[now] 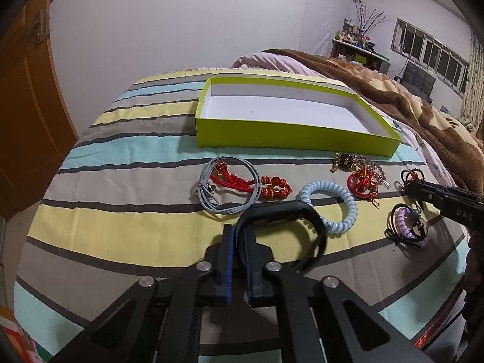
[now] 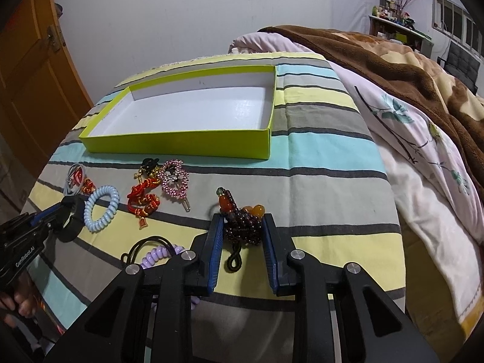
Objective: Organize jewelry
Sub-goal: 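Grasp the black watch band with the left tool while the right tool grasps the dark beaded hair clip, then carry the black band and beaded clip with both tools over the lime-green box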
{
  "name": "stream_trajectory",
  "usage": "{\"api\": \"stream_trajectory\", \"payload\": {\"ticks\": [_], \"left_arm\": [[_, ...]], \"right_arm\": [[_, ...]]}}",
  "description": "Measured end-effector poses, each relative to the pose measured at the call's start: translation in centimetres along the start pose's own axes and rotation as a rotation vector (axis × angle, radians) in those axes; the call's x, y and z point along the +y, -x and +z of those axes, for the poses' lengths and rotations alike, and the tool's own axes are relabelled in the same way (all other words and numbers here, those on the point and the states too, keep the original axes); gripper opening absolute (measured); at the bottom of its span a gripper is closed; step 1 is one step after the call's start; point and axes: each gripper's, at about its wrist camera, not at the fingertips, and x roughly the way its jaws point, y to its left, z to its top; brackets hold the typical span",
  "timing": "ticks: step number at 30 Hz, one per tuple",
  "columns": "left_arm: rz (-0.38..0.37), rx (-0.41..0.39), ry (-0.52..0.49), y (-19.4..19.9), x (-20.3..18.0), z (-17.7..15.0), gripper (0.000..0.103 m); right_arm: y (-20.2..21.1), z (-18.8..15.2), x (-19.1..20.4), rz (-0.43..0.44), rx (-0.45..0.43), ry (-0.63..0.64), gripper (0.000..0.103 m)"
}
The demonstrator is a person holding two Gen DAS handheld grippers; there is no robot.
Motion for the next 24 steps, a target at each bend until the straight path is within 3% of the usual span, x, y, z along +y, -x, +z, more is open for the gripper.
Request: {"api": "stream_trajectory", "payload": {"ticks": [24], "left_arm": [[-0.068,-0.056,-0.002,2.8,-0.4,1.5,0.004]], "right_arm": [[3.6,0.7,1.4,0.036,-0.091,0.024,0.025]]}}
